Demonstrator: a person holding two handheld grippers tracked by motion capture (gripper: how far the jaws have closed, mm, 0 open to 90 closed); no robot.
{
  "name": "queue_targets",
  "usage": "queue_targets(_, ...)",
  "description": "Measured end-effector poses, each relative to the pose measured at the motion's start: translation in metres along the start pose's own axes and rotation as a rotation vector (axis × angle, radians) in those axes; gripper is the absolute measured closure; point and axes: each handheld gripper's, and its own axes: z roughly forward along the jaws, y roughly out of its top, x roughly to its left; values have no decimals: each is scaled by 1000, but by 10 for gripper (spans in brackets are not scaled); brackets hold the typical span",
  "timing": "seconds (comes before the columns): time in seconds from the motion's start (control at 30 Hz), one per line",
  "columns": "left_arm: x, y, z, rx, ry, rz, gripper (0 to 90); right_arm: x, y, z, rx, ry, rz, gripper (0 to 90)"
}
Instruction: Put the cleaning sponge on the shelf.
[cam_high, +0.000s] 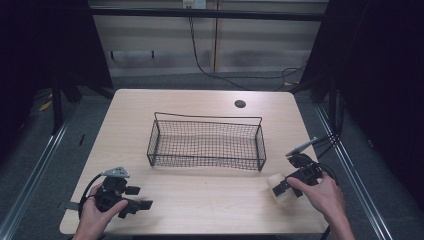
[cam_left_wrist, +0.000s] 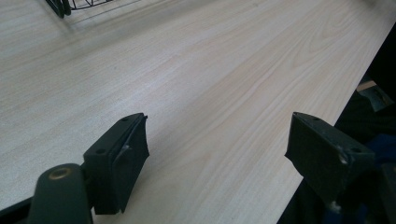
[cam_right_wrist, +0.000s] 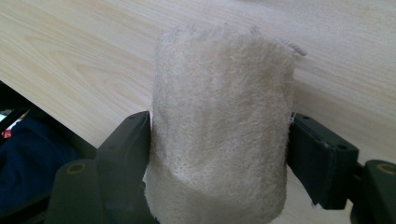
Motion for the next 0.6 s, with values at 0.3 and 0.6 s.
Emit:
queue_targets(0.3, 0, 0, 0, -3, 0, 1, 203, 7, 4, -8, -5, -25, -2, 260)
queue_targets(0.6, -1, 0, 0, -3, 3, 1, 203, 16, 10, -25, 2, -35, -4, 261)
